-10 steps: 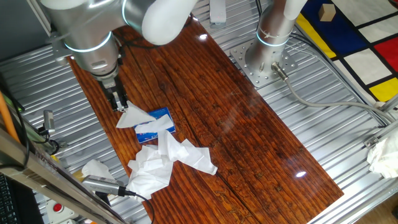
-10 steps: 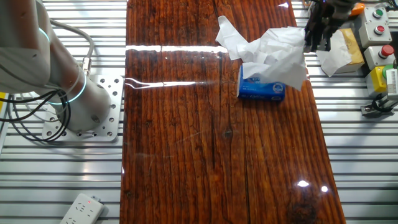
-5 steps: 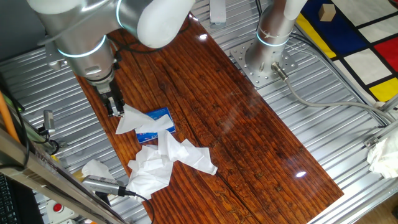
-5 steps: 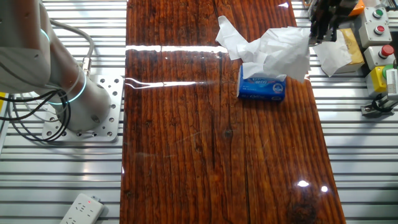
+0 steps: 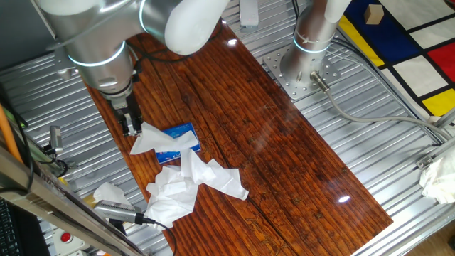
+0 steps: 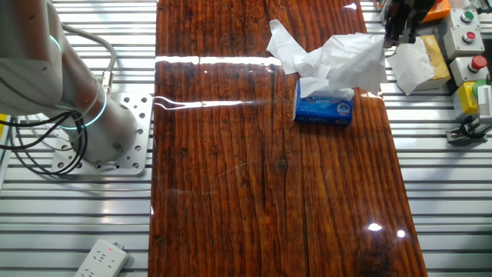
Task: Pull out a napkin
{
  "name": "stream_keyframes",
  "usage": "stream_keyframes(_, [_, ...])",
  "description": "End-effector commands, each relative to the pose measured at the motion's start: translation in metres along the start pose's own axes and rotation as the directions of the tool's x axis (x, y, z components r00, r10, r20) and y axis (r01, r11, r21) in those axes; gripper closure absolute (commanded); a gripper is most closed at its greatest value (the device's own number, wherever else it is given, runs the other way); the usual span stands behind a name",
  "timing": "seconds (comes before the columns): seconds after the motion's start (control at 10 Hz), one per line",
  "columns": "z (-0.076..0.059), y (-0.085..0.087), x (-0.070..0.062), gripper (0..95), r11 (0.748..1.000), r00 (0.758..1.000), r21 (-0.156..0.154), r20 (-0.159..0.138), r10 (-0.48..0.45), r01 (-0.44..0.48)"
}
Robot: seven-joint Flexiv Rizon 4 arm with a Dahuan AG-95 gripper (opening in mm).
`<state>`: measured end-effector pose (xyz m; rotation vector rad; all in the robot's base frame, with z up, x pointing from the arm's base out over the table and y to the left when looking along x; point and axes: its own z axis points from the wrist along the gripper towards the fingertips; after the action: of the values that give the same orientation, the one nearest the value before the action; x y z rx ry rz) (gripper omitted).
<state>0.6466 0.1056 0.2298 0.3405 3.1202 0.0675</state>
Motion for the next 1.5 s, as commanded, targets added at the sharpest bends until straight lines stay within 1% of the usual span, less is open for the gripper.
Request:
stream_keyframes(0.1, [-0.001, 0.003, 0.003, 95.0, 1.000, 1.000, -0.004, 0.022, 0.012, -0.012])
stream_keyframes(0.3, [0.000, 0.006, 0.004, 95.0, 1.000, 0.999, -0.010, 0.046, 0.024, -0.024])
stream_keyframes(0.4, [-0.001, 0.007, 0.006, 95.0, 1.000, 0.998, -0.014, 0.063, 0.027, -0.026])
stream_keyframes(0.6, [-0.002, 0.010, 0.009, 95.0, 0.999, 0.996, -0.018, 0.082, 0.038, -0.037])
stream_keyframes(0.8, [-0.002, 0.013, 0.011, 95.0, 0.999, 0.995, -0.019, 0.090, 0.040, -0.038])
stream_keyframes(0.9, [-0.001, 0.016, 0.012, 95.0, 0.999, 0.995, -0.018, 0.094, 0.040, -0.038])
stream_keyframes(1.2, [0.009, 0.030, 0.018, 95.0, 0.999, 0.994, -0.003, 0.102, 0.038, -0.038])
stream_keyframes(1.3, [0.011, 0.033, 0.020, 95.0, 0.999, 0.994, -0.001, 0.101, 0.038, -0.038])
stream_keyframes(1.5, [0.018, 0.043, 0.025, 95.0, 0.999, 0.994, 0.002, 0.107, 0.037, -0.038])
